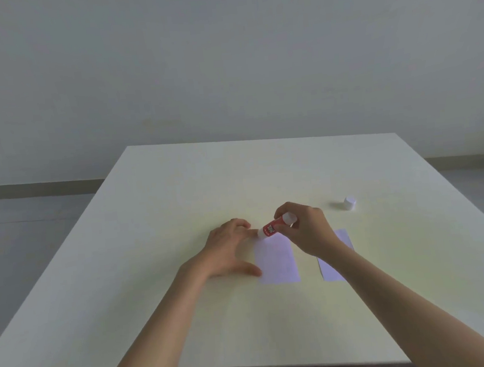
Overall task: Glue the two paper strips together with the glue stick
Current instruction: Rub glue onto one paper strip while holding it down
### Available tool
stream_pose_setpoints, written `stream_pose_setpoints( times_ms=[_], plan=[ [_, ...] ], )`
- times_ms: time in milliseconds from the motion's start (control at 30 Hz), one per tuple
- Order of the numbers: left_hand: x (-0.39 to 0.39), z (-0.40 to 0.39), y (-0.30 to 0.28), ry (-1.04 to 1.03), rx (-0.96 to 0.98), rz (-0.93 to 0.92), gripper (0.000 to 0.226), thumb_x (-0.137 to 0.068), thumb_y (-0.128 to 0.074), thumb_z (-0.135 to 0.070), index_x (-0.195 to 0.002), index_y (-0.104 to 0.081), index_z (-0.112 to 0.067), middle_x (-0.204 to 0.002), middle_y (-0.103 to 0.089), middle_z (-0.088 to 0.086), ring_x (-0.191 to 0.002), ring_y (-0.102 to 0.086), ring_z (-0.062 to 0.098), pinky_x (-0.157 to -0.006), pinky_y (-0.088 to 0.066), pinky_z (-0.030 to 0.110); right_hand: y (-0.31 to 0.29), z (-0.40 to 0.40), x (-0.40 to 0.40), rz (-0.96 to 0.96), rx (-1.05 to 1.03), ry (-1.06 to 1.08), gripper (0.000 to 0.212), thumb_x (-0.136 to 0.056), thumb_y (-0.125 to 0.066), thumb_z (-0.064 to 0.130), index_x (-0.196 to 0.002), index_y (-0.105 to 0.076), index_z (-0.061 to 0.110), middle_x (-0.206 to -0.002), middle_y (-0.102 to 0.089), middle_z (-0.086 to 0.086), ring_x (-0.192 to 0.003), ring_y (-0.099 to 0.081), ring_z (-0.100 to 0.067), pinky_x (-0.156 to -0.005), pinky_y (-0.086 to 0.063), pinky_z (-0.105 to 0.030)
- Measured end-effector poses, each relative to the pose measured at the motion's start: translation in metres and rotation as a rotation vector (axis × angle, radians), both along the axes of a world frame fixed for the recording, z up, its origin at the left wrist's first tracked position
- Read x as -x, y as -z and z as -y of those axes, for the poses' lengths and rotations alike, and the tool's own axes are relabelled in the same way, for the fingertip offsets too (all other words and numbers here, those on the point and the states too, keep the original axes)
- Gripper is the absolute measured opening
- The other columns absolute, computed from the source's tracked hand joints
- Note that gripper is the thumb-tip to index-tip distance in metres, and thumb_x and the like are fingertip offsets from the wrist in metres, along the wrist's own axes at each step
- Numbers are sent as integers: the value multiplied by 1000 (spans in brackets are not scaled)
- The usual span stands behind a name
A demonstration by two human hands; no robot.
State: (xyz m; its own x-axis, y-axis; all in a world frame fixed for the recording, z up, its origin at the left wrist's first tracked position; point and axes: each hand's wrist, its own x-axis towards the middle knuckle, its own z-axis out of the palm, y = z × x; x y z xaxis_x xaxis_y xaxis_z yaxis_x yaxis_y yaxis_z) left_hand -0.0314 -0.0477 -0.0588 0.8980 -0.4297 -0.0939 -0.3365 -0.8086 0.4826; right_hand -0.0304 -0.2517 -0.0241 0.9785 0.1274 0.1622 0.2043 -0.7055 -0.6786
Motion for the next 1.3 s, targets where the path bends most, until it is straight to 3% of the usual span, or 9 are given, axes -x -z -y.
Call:
stream_pose_setpoints(
  times_ms=[600,700,933,1067,1233,1300],
  plan=[
    [0,-3,5,-9,17,-69,79,-60,-73,-61,-129,-35,-61,-152,-10,-19,-141,-4,8,-106,-6,26,-7,-5,3,15,4,-53,5,-79,-65,14,-84,-65,15,-54,-50,12,-45,-38,-7,-47,-37,-9],
    [0,-3,6,-22,-10,-75,84,-59,-72,-62,-133,-32,-57,-153,-8,-18,-143,-5,14,-111,-8,30,-5,-4,3,5,14,-49,5,-79,-65,14,-84,-65,15,-56,-52,8,-47,-39,-7,-45,-35,-9],
    [-3,-1,3,-3,-104,-64,95,-63,-71,-62,-144,-27,-40,-157,-6,-11,-145,-6,11,-115,-10,32,-9,8,3,-13,39,-17,5,-81,-64,12,-86,-66,13,-53,-49,12,-46,-38,-7,-46,-37,-8],
    [-3,-1,3,4,-107,-65,96,-65,-72,-60,-145,-25,-38,-157,-6,-10,-145,-6,10,-115,-10,32,-14,22,4,-23,80,0,6,-82,-63,11,-87,-66,11,-52,-49,11,-45,-40,-8,-42,-28,-13],
    [-2,-1,5,-8,-100,-72,96,-64,-72,-59,-145,-25,-38,-157,-6,-11,-145,-7,12,-116,-10,33,-21,28,8,17,158,7,8,-82,-60,7,-87,-66,9,-53,-47,14,-51,-42,-4,-48,-32,-21],
    [-2,0,5,-12,-101,-77,96,-64,-73,-60,-145,-25,-39,-156,-6,-12,-145,-7,11,-115,-10,32,-23,25,10,43,187,-6,9,-81,-58,6,-87,-65,8,-55,-49,9,-53,-45,-11,-51,-34,-26]
  ],
)
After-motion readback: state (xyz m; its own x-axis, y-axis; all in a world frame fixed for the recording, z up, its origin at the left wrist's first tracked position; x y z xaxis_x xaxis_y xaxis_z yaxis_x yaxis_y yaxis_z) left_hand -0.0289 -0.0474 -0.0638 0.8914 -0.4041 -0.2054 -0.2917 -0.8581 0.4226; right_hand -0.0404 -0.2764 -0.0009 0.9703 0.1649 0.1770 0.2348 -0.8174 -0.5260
